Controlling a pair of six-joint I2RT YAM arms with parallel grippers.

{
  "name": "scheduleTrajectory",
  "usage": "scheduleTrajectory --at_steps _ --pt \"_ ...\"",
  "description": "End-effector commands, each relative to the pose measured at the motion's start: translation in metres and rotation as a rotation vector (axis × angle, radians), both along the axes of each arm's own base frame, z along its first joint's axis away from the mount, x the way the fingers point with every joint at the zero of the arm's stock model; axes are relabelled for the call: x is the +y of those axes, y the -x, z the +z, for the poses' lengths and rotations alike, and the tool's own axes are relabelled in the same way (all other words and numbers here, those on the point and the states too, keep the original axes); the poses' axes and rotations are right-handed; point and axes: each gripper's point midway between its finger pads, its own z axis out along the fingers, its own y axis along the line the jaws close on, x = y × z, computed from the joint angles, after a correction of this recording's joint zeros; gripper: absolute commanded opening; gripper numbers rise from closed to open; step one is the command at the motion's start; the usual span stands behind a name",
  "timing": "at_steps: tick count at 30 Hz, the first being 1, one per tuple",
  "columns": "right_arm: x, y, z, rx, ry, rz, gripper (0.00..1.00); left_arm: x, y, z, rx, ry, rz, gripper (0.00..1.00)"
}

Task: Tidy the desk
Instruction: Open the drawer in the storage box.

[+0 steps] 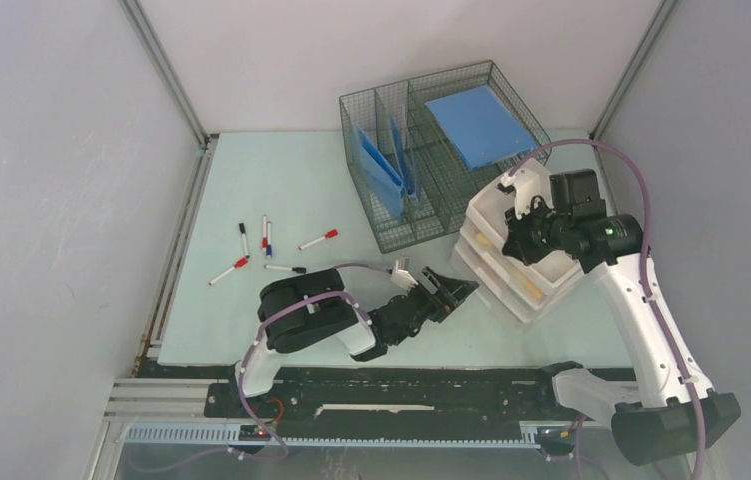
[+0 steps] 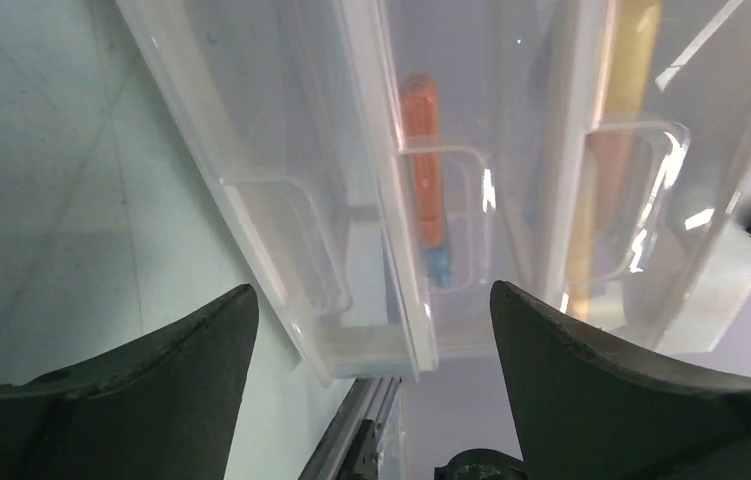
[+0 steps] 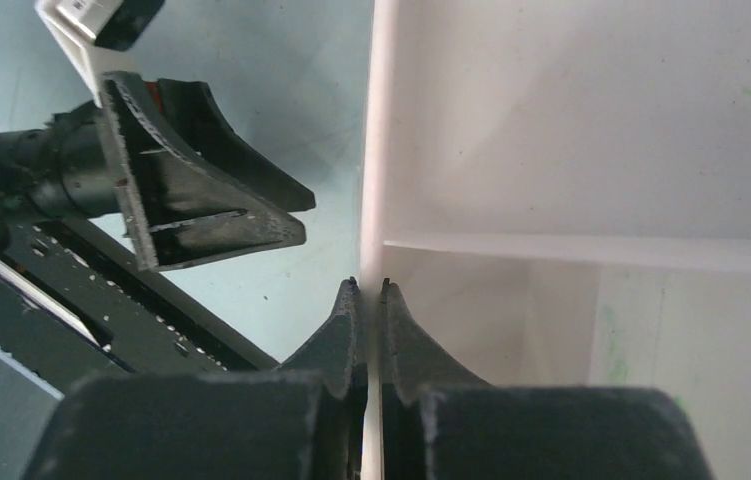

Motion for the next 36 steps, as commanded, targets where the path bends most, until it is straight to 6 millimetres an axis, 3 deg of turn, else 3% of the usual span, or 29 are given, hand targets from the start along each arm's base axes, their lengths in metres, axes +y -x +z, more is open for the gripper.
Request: scheduleTrajectory --at_steps 1,11,17,22,30,36 --pt "0.021 -0.005 0.055 -0.138 -0.14 0.029 0.0 -0.004 -0.007 0.012 -0.013 0.057 0.029 0.91" --pt "0.029 0.004 0.064 -0.125 -0.19 0.063 0.0 -0.009 -0.009 0.019 -0.041 0.117 0.014 0.81" --pt "0.031 0.006 0.066 -0.108 -0.225 0.067 0.0 -0.013 -0.008 0.03 -0.06 0.185 -0.003 0.64" --pt "0.028 0.005 0.065 -0.1 -0.233 0.057 0.0 -0.014 -0.006 0.043 -0.093 0.198 -0.025 0.57" --pt "0.003 -0.013 0.038 -0.134 -0.106 -0.033 0.0 0.007 0.003 0.08 -0.166 0.207 -0.027 0.5" --pt "-0.017 -0.023 0.013 -0.162 -0.01 -0.096 0.0 0.013 0.01 0.08 -0.143 0.216 -0.052 0.48"
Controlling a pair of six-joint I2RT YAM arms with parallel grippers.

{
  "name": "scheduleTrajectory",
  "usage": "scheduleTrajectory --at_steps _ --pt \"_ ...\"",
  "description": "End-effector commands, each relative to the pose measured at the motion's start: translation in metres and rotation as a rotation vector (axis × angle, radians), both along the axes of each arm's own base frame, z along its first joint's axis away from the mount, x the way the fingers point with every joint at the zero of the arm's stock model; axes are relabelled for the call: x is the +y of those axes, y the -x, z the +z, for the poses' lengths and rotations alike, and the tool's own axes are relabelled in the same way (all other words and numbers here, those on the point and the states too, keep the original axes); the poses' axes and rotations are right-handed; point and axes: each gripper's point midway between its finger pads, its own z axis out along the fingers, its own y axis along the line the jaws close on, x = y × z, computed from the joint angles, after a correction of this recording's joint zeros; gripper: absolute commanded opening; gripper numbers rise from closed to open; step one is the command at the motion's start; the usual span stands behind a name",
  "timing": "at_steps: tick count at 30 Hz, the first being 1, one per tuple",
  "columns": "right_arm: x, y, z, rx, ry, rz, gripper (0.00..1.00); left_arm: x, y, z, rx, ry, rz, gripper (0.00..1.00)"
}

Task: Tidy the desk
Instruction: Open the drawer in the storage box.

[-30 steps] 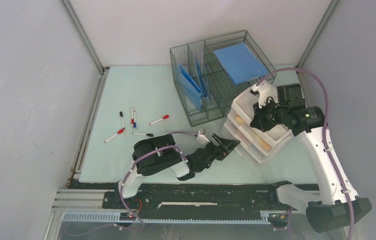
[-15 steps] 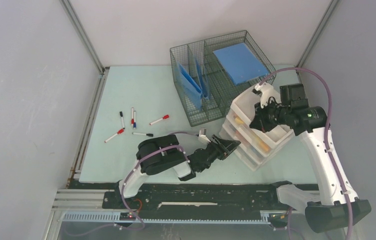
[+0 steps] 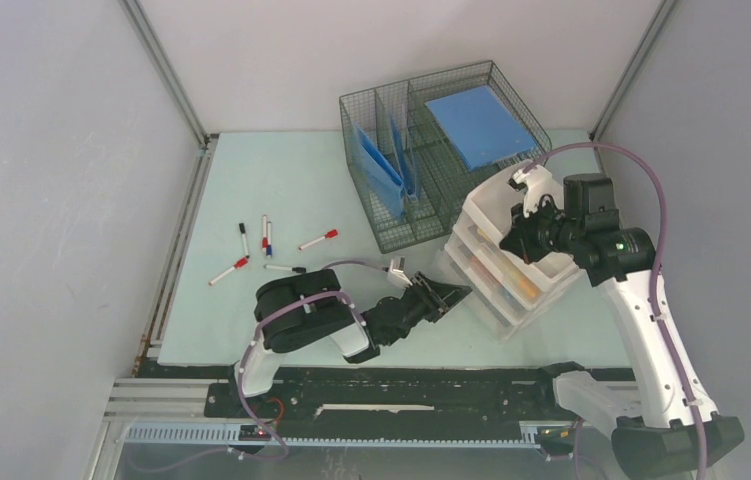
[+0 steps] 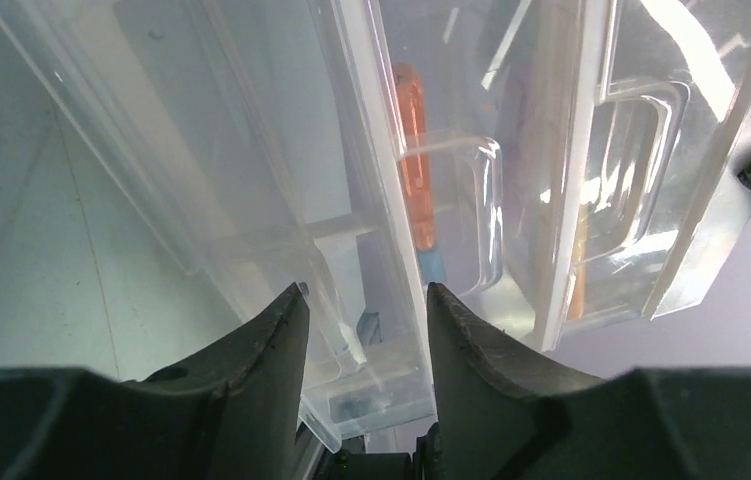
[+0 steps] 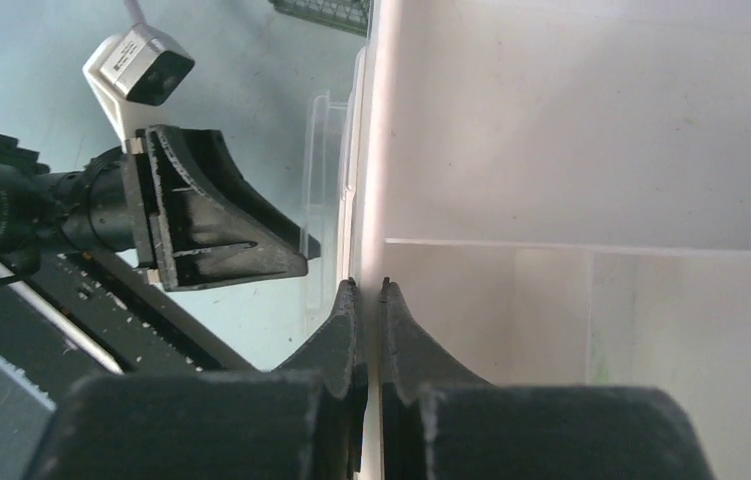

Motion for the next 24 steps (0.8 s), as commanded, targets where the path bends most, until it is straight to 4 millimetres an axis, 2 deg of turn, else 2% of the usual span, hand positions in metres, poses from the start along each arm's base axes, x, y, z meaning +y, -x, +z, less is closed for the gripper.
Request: scheduleTrajectory --at_steps 1,5,10,12,16,19,21,24 --pt "-0.025 -0.023 -0.011 -0.092 0.121 -0.087 0.0 0.006 0.004 0.064 -0.079 0.164 -0.016 0.48" --pt "-0.033 -0.026 -0.023 -0.098 0.158 -0.113 0.0 0.015 0.009 0.056 -0.067 0.14 -0.018 0.47" --pt "-0.039 -0.026 -0.029 -0.122 0.187 -0.127 0.0 0.03 0.014 0.032 -0.036 0.079 -0.012 0.47" --pt "-0.038 -0.024 -0.031 -0.122 0.182 -0.118 0.0 0.03 0.014 0.021 -0.021 0.058 -0.015 0.48" --pt "-0.036 -0.021 -0.034 -0.12 0.183 -0.107 0.0 0.018 0.015 0.007 -0.01 0.042 -0.061 0.53" --pt "-0.035 -0.017 -0.036 -0.109 0.181 -0.09 0.0 0.022 0.015 0.0 -0.01 0.018 -0.066 0.59" --pt "-0.034 -0.015 -0.034 -0.116 0.173 -0.078 0.11 0.031 0.015 0.001 -0.044 -0.012 -0.051 0.63" --pt "-0.031 -0.01 -0.023 -0.158 0.155 -0.064 0.41 0.057 0.014 0.011 -0.118 -0.067 0.0 0.68"
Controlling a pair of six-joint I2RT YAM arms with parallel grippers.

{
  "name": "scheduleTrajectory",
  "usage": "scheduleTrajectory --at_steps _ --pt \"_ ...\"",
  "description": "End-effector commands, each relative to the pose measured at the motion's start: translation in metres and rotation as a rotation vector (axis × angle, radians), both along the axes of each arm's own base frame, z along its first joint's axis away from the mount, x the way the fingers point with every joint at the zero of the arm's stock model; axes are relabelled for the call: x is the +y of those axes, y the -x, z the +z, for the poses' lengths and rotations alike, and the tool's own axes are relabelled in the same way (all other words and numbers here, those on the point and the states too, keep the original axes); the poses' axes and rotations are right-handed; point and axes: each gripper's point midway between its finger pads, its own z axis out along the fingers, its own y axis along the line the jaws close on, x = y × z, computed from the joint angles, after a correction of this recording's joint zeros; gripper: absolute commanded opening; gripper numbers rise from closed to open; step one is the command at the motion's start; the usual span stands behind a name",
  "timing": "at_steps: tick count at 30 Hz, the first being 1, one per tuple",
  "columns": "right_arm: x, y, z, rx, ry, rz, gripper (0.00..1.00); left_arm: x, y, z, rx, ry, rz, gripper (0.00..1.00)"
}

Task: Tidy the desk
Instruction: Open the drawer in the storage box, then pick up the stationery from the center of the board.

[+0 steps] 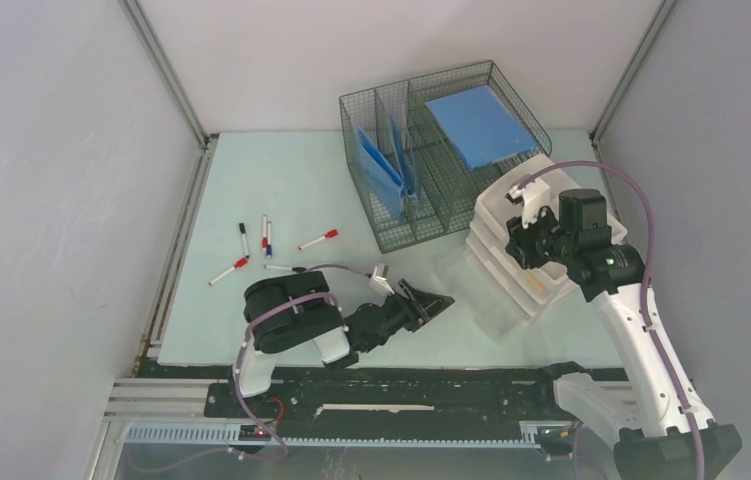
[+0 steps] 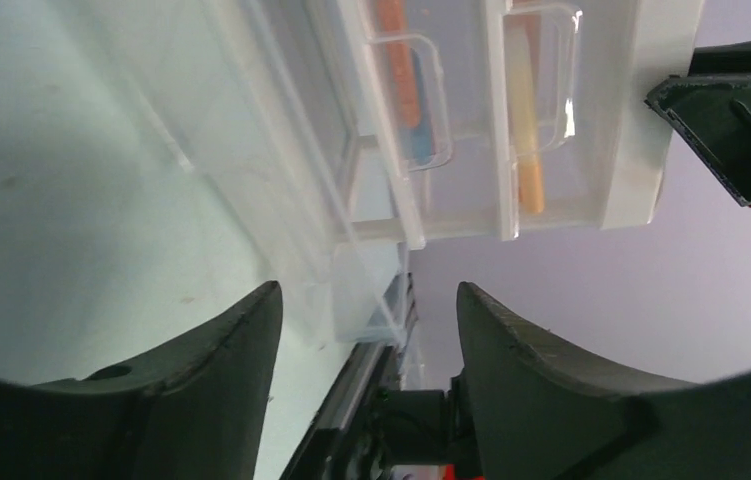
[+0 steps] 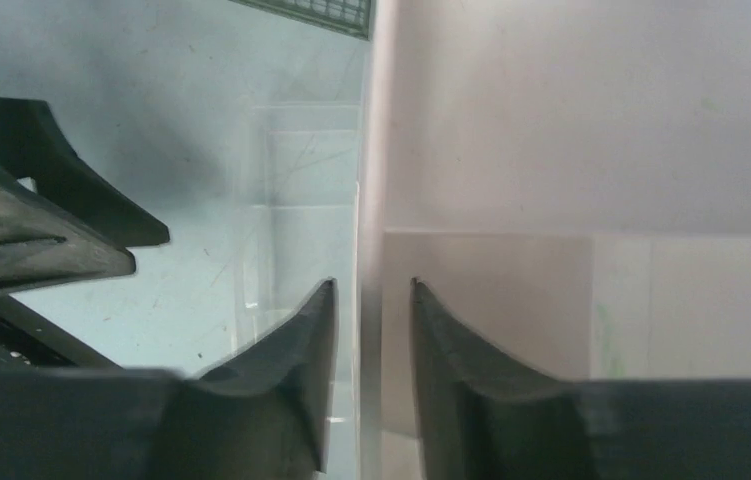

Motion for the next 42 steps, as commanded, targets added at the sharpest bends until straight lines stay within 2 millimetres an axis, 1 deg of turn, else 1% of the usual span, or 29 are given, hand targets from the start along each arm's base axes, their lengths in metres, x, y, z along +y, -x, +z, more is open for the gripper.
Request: scheduleTrajectory --at_steps 1,2,3,4,5,7,8,12,14,16,17,19,21,22,24,26,30,33,34,35,37,40,42 --pt "-0.007 0.009 0.015 -0.066 0.027 0.005 0.49 0.036 -0.004 0.028 -0.142 -0.038 0.065 0.69" --pt "-0.007 0.012 0.02 -0.08 0.025 0.014 0.56 0.047 -0.004 0.022 -0.161 -0.078 0.08 0.7" --pt "-0.006 0.015 0.029 -0.104 0.021 0.022 0.62 0.059 -0.005 0.027 -0.192 -0.098 0.096 0.72" --pt "-0.006 0.018 0.036 -0.122 0.017 0.028 0.67 0.07 -0.004 0.02 -0.207 -0.141 0.108 0.73" --pt "-0.006 0.022 0.043 -0.141 0.016 0.034 0.7 0.082 -0.007 0.023 -0.228 -0.159 0.128 0.75" --pt "-0.006 0.028 0.057 -0.18 0.016 0.048 0.75 0.105 -0.009 0.017 -0.259 -0.244 0.154 0.79" --pt "-0.006 0.032 0.064 -0.201 0.014 0.053 0.76 0.116 -0.011 0.01 -0.26 -0.295 0.166 0.83" --pt "-0.002 0.048 0.087 -0.283 -0.009 0.098 0.79 0.148 -0.019 -0.001 -0.282 -0.507 0.194 0.95" --pt "0.005 0.058 0.095 -0.308 -0.04 0.137 0.79 0.162 -0.024 0.004 -0.3 -0.631 0.22 1.0" --pt "0.016 0.072 0.098 -0.312 -0.083 0.208 0.79 0.176 -0.033 0.027 -0.342 -0.715 0.271 1.0" --pt "0.023 0.079 0.098 -0.305 -0.108 0.253 0.79 0.187 -0.034 0.027 -0.36 -0.789 0.276 1.0" --pt "0.038 0.095 0.095 -0.287 -0.162 0.362 0.79 0.204 -0.039 0.041 -0.378 -0.846 0.319 1.0" --pt "0.053 0.111 0.089 -0.27 -0.218 0.479 0.79 0.22 -0.046 0.047 -0.375 -0.884 0.355 1.0" --pt "0.063 0.123 0.087 -0.266 -0.257 0.559 0.79 0.227 -0.048 0.048 -0.367 -0.891 0.36 1.0" --pt "0.073 0.139 0.078 -0.255 -0.3 0.666 0.8 0.24 -0.055 0.046 -0.338 -0.889 0.366 1.0" --pt "0.078 0.148 0.069 -0.271 -0.316 0.74 0.84 0.251 -0.061 0.044 -0.31 -0.874 0.37 1.0" --pt "0.08 0.15 0.048 -0.311 -0.321 0.772 0.93 0.27 -0.076 0.039 -0.256 -0.872 0.391 1.0" --pt "0.083 0.148 0.028 -0.278 -0.338 0.789 0.94 0.278 -0.09 0.033 -0.215 -0.892 0.376 1.0" --pt "0.083 0.148 0.022 -0.261 -0.339 0.792 0.94 0.28 -0.095 0.026 -0.187 -0.914 0.359 1.0" --pt "0.083 0.148 0.02 -0.25 -0.334 0.794 0.94 0.28 -0.102 0.026 -0.173 -0.928 0.349 1.0" --pt "0.083 0.148 0.015 -0.234 -0.323 0.794 0.94 0.285 -0.113 0.016 -0.12 -0.999 0.317 1.0" --pt "0.081 0.146 0.008 -0.23 -0.291 0.787 0.94 0.293 -0.133 0.007 -0.073 -1.122 0.294 1.0" --pt "0.08 0.144 0.007 -0.241 -0.273 0.77 0.95 0.295 -0.147 0.003 -0.058 -1.188 0.276 1.0"
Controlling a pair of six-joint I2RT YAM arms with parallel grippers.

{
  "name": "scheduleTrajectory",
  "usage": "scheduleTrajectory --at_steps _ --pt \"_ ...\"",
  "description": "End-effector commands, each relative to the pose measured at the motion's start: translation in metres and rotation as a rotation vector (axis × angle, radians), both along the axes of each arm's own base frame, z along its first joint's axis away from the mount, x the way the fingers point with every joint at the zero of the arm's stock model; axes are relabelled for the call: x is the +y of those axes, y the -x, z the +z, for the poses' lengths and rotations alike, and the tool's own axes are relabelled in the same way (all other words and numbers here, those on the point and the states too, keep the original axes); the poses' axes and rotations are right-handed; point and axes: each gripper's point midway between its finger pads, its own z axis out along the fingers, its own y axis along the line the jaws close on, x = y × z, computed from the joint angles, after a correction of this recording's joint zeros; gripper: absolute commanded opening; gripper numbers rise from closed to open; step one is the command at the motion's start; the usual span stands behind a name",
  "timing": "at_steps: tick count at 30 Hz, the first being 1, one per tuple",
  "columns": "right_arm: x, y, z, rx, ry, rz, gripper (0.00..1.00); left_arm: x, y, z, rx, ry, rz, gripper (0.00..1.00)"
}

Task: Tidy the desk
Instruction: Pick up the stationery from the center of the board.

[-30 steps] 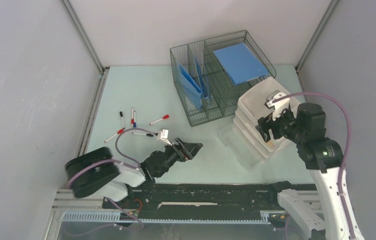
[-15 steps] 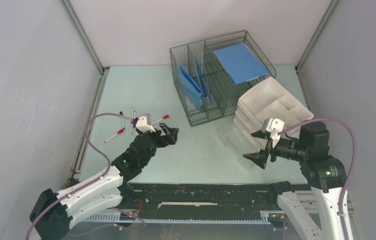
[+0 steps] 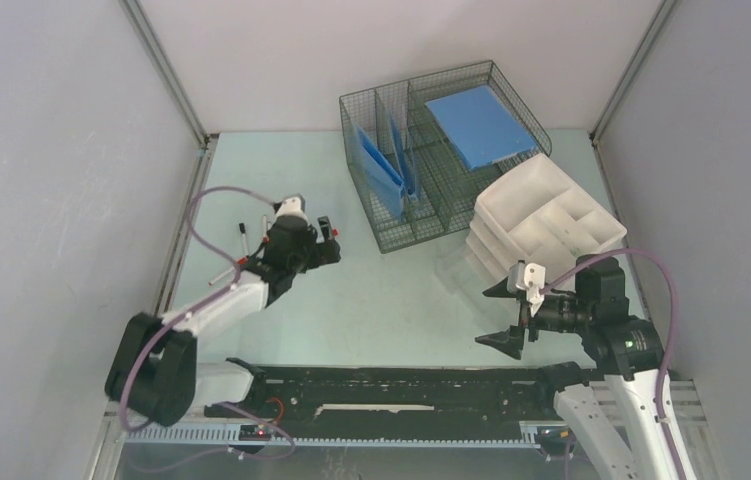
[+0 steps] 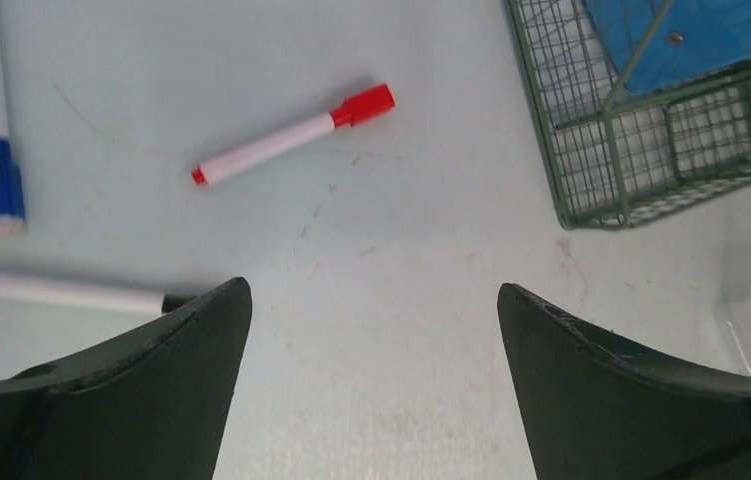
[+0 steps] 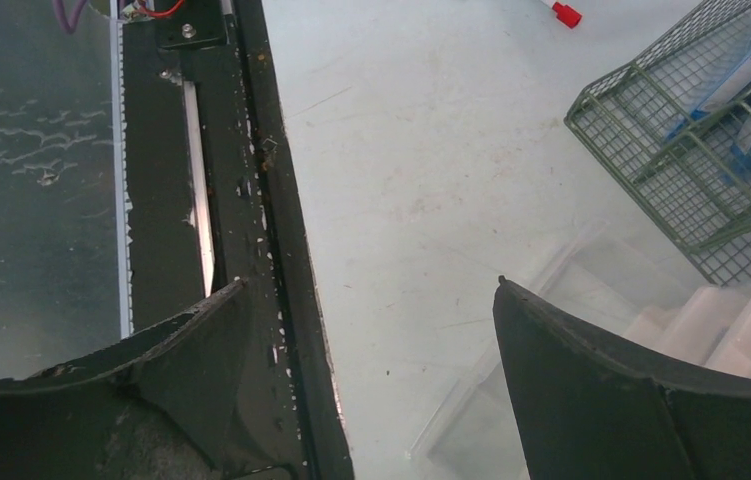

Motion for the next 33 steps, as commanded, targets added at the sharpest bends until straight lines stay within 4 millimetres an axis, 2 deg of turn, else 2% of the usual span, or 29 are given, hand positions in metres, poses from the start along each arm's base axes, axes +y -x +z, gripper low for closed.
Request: scheduleTrajectory --at_steps 1,7,10,14,20,27,33 --pt "-0.001 -0.006 0.002 -0.075 0.021 -0.01 0.95 0.002 -0.03 0.006 0.038 -0.14 -0.059 0.99" --pt "-0.002 -0.004 0.002 -0.089 0.024 -0.012 0.96 0.006 -0.061 -0.011 0.168 -0.269 -0.14 0.95" --pt "-0.002 -0.003 0.002 -0.091 0.026 -0.01 0.95 0.01 -0.072 -0.024 0.239 -0.288 -0.172 0.89" --pt "-0.002 -0.003 0.001 -0.091 0.03 -0.007 0.96 0.012 -0.085 -0.035 0.288 -0.255 -0.183 0.78" --pt "-0.002 -0.003 0.0 -0.088 0.034 -0.007 0.96 0.02 -0.098 -0.045 0.335 -0.219 -0.177 0.73" --pt "-0.003 -0.004 -0.001 -0.087 0.039 -0.01 0.96 0.019 -0.095 -0.071 0.423 -0.118 -0.169 0.64" --pt "-0.003 -0.003 -0.001 -0.091 0.039 -0.007 0.96 0.022 -0.077 -0.082 0.477 -0.11 -0.134 0.41"
